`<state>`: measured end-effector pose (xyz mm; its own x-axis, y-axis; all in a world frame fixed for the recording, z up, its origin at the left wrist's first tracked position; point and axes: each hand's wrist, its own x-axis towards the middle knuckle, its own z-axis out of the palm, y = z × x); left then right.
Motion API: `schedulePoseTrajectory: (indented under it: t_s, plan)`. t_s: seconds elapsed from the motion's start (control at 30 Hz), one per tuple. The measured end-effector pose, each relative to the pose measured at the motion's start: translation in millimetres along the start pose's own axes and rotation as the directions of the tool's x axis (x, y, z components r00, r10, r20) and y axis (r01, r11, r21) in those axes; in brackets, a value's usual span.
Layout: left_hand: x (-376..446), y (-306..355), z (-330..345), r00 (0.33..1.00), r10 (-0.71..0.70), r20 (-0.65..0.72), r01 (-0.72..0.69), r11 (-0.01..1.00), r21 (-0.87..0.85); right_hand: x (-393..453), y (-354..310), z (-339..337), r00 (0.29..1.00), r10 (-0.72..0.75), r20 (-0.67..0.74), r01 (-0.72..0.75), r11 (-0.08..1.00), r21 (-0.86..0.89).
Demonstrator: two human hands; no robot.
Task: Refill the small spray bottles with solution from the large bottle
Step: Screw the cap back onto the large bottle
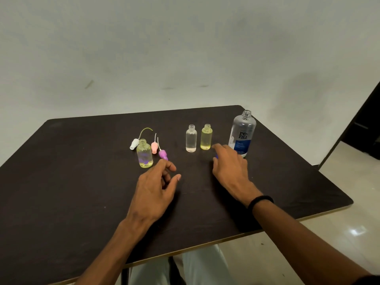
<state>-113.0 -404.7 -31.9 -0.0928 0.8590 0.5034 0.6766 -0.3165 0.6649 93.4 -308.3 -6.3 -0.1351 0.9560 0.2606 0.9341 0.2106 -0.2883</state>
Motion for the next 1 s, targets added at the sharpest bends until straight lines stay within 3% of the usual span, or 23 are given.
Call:
schedulePoseTrajectory:
  t_s: [0.17,0.27,0.33,0.4,0.47,0.6,0.7,0.9,1.0]
  plan:
    - [12.1,17.7,33.0,0.995,-0.097,0.034,0.101,0.98,-0.171,-23.3,19.9,-16.9,0.998,0.058,0.03,-0.06,0.996,0.062]
    - [21.6,32.7,57.9,0.99,-0.096,0.104,0.119,0.962,-0.246,-24.4,38.3,-22.6,0.987,0.156,0.033,-0.159,0.947,0.279]
    - [28.3,44.0,72.9,0.981,-0.058,0.183,0.112,0.947,-0.3,-23.8,46.4,-26.4,0.974,0.217,0.062,-0.215,0.81,0.546]
    - [33.7,56.4,86.7,0.973,-0.024,0.231,0.11,0.924,-0.365,-26.5,48.6,-30.4,0.958,0.268,0.099,-0.247,0.599,0.762]
    - [38.6,66.8,95.0,0.974,-0.044,0.221,0.138,0.891,-0.433,-27.6,48.6,-31.5,0.942,0.328,0.075,-0.232,0.472,0.85]
    - [49.7,73.7,102.6,0.973,-0.138,0.185,0.217,0.819,-0.531,-20.9,46.7,-33.3,0.907,0.406,0.115,-0.259,0.319,0.912]
    - [57.4,70.2,105.3,0.969,-0.175,0.178,0.245,0.793,-0.557,-16.9,44.3,-32.8,0.925,0.358,0.13,-0.245,0.298,0.923]
    - [56.5,67.2,108.8,0.932,-0.303,0.198,0.356,0.669,-0.653,-19.3,37.9,-26.9,0.942,0.335,0.034,-0.18,0.417,0.891]
    - [55.9,68.1,107.7,0.93,-0.32,0.18,0.353,0.643,-0.68,-20.7,36.7,-22.7,0.937,0.347,0.04,-0.168,0.349,0.922]
